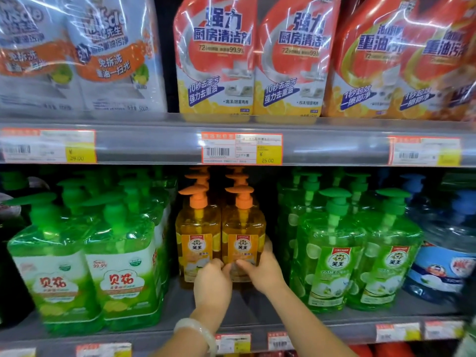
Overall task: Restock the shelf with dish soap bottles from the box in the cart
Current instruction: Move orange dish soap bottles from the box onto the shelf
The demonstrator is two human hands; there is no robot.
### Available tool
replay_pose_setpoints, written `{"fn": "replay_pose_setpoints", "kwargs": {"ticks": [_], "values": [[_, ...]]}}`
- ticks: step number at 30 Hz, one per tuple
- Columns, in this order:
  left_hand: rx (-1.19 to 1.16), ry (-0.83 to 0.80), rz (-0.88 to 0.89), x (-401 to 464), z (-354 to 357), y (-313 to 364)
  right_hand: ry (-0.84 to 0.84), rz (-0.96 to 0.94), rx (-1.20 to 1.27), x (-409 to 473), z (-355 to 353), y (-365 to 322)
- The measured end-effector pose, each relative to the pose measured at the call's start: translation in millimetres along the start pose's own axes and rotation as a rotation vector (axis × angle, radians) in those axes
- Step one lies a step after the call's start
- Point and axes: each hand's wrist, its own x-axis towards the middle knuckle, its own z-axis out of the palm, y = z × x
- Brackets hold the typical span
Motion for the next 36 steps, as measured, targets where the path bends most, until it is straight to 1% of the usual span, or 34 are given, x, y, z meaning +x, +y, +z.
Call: {"fn": "replay_pose_setpoints", "kwargs": {"ticks": [6, 10, 12, 16, 19, 21, 23, 26, 29, 31, 33, 35, 36], "values": [[-0.037, -0.081, 0.062, 0.4, -2.6, -7.4, -0.009, 0.035, 0.046, 2.9, 0.0, -0.9], [-0.098, -0.213, 0.084, -3.7, -6.3, -14.6, -0.023, 0.067, 0.041, -0.1, -0.1, -3.1], [-0.053, -0.262, 0.130, -5.9, -9.7, -17.5, -0.043, 0.101, 0.024, -4.7, -0.7, -3.1], [0.077, -0.213, 0.256, -9.8, -20.6, -19.9, -0.073, 0.125, -0.191, -23.3, -0.9, -0.4], [0.138, -0.184, 0.337, -15.4, -29.1, -16.8, -0.106, 0.046, -0.351, -41.2, -3.1, -0.4], [0.187, -0.231, 0.380, -21.8, -32.8, -14.5, -0.138, -0.023, -0.468, -54.3, -5.9, -1.7], [0.285, -0.284, 0.427, -31.2, -32.8, -14.6, -0.162, -0.082, -0.568, -69.3, -9.2, -0.8], [0.401, -0.337, 0.532, -53.8, -23.1, -17.2, -0.194, -0.137, -0.690, -98.9, -15.7, 11.4], [0.414, -0.443, 0.633, -87.5, -0.3, -17.4, -0.204, -0.129, -0.722, -133.3, -24.5, 35.8], [0.500, -0.476, 0.737, -109.5, 17.1, -16.6, -0.187, -0.108, -0.718, -156.9, -32.3, 55.6], [0.558, -0.497, 0.776, -131.3, 34.4, -15.1, -0.171, -0.062, -0.724, -183.2, -43.3, 77.8], [0.538, -0.540, 0.798, -155.3, 46.1, -6.7, -0.165, -0.002, -0.734, -208.1, -57.0, 99.0], [0.497, -0.560, 0.848, -168.1, 49.7, -0.7, -0.160, 0.032, -0.739, -218.5, -63.8, 108.6]]}}
